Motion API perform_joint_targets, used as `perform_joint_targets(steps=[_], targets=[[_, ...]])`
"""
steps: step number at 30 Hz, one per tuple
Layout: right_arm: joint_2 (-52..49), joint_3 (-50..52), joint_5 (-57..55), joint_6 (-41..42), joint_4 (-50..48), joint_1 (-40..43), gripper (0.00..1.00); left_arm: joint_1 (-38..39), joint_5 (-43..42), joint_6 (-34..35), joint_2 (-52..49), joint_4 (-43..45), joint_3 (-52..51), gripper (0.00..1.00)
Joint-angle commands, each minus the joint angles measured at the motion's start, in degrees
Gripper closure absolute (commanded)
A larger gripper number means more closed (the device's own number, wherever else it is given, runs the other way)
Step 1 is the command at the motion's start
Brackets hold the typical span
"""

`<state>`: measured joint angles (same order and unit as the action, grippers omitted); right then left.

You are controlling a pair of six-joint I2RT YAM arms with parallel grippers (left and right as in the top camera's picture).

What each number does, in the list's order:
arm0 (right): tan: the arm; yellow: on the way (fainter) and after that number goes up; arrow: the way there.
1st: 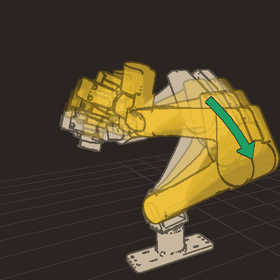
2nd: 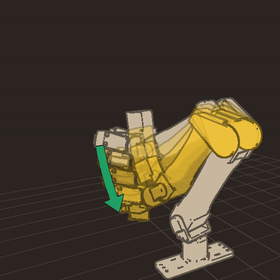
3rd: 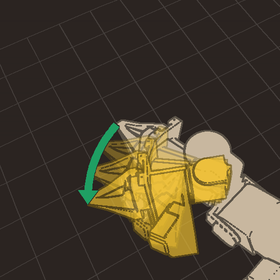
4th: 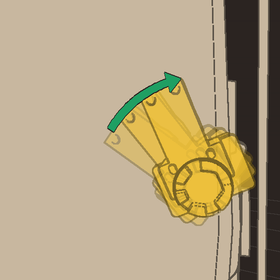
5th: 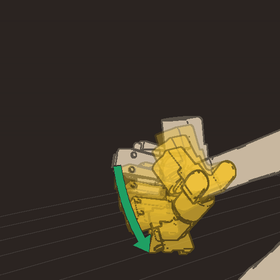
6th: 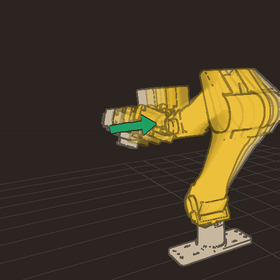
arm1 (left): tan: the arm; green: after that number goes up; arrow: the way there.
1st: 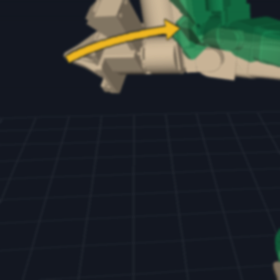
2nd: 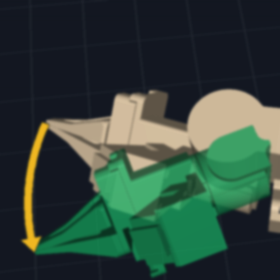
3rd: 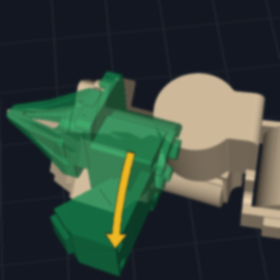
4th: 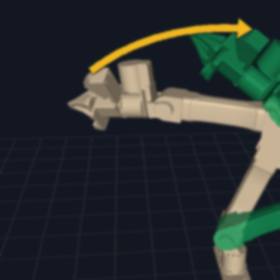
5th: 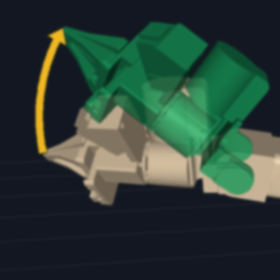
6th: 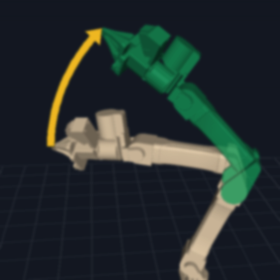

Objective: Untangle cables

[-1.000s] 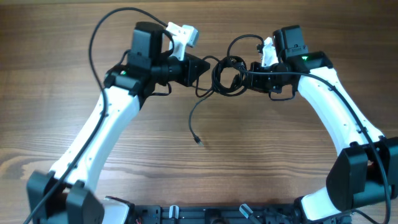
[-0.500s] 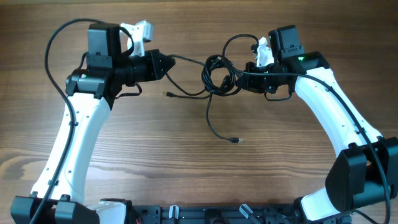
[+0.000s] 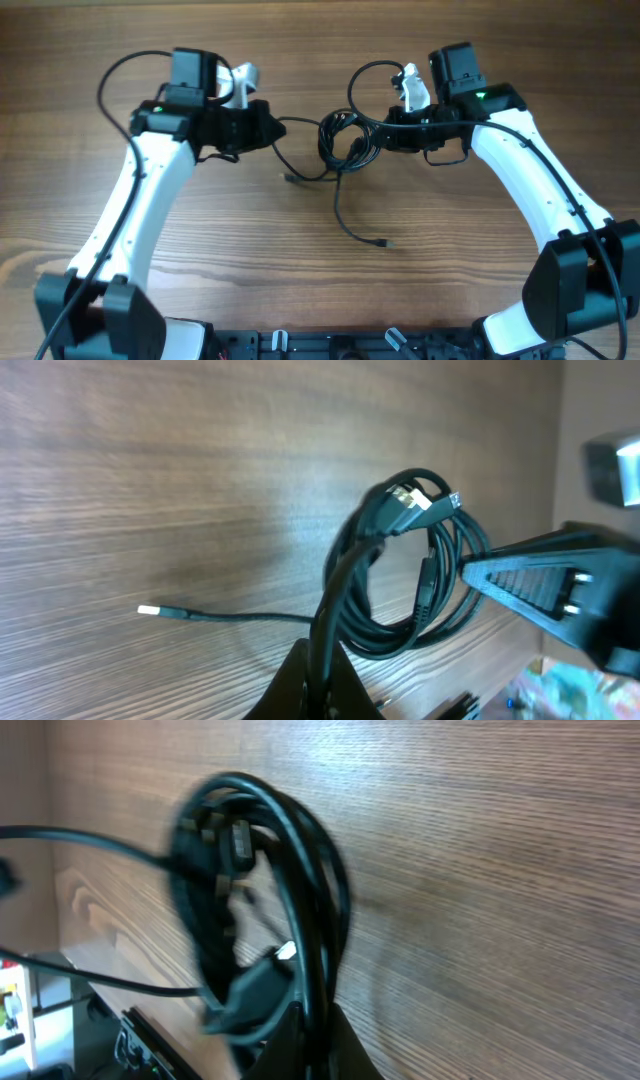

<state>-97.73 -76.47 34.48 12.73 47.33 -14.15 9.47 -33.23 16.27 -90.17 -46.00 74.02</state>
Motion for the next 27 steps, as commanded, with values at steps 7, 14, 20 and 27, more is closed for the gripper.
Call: perform_joint_targets(steps=[7,14,20,27], targets=[[-0.7,0.2,-4.7,8.7,-0.8,-1.7,0.71,3.9,3.6,2.6,-8.9,1.4,0.8,0.96],[-0.7,0.2,-6.6,11.4,-1.3,-1.8,0.56,3.9,7.5,1.9,-9.7,2.0,0.8,0.15],[-0.7,0.2,-6.6,11.4,-1.2,-1.8,0.55,3.9,18.2,2.0,-9.7,-3.2,0.8,0.01],[-0.7,0.2,-6.7,11.2,-1.2,-1.8,0.52,3.9,24.3,-2.6,-9.7,-7.0,0.8,0.36]])
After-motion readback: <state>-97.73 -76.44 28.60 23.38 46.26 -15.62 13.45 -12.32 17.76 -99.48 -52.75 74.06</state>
